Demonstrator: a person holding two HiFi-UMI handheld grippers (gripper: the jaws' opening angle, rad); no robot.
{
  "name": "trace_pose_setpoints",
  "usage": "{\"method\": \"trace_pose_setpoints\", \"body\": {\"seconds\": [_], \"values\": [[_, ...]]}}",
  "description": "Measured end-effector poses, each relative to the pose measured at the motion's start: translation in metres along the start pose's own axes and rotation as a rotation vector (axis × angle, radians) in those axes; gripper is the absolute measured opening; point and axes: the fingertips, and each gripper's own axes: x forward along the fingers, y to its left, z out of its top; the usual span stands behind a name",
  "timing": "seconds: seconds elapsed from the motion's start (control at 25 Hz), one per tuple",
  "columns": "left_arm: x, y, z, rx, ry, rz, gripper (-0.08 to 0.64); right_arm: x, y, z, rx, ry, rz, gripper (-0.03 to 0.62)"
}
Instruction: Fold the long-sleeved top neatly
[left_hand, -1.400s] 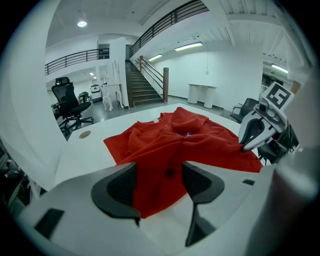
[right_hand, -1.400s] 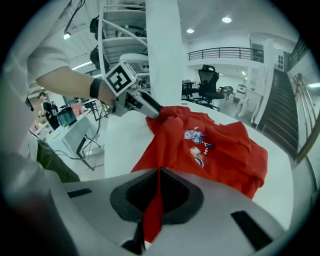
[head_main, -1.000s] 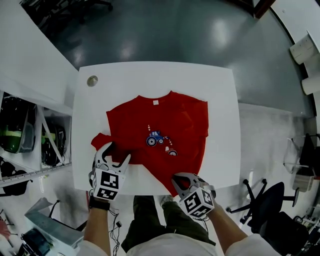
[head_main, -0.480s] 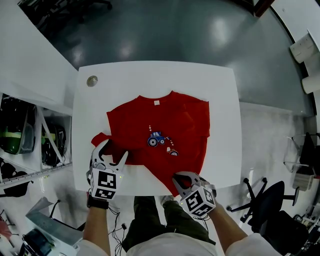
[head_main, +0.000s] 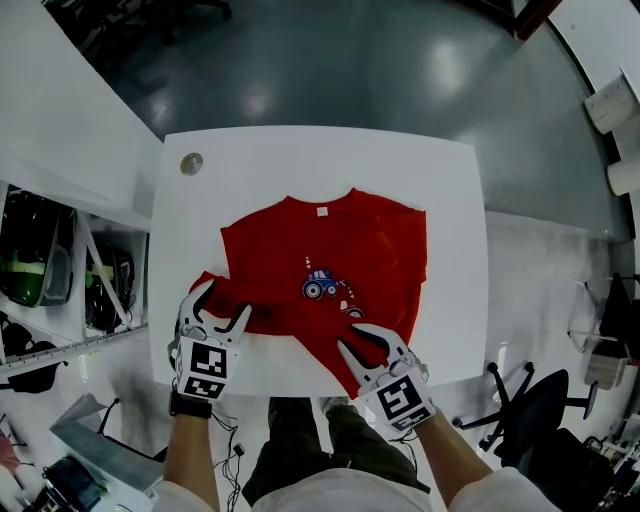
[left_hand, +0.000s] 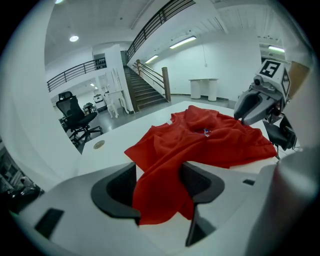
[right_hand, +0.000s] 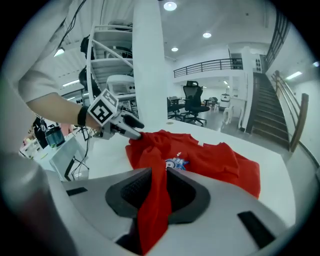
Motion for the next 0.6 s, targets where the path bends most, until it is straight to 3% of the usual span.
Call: {"method": "trace_pose_setpoints", "body": {"seconds": [0.28,0.6], "values": [[-0.007,0.021,-0.010,-0.057,0.001,-0.019,0.290,0.026,-0.005,0.036,0.003,-0.057,0.007,0.094],[-0.031,0.047,-0.010,-0.134,-0.086,-0.108,0.288,0.049,-0.001,0.047,-0.012,-0.046,0.028,0.081]]}}
